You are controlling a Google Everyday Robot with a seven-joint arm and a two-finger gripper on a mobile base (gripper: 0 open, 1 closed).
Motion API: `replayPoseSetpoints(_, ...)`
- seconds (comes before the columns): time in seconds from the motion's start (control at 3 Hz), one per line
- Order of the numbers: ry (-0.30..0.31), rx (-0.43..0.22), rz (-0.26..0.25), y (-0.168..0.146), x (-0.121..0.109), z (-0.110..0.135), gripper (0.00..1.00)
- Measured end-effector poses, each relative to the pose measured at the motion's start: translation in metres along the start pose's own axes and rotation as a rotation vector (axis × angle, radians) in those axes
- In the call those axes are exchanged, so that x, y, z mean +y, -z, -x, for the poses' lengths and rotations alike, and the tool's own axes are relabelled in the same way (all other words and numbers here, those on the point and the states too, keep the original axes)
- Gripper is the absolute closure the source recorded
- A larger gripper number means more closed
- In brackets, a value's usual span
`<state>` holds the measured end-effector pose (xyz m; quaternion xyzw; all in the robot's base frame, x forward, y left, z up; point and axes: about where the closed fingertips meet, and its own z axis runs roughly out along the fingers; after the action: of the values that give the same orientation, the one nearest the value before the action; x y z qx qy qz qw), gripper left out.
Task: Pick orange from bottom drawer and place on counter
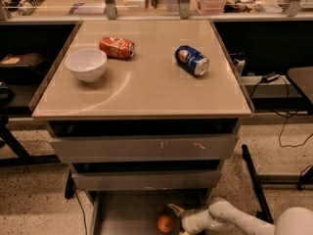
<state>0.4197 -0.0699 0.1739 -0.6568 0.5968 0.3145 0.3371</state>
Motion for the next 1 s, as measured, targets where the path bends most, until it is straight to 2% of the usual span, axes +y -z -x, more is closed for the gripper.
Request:
replayPoseSetpoints(0.33, 0.011, -0.035, -0.009, -0.021, -0.005, 0.005, 0.00)
replayPoseSetpoints(1.0, 0.007, -0.010, -0.050, -0.037, -0.014, -0.020, 0.00)
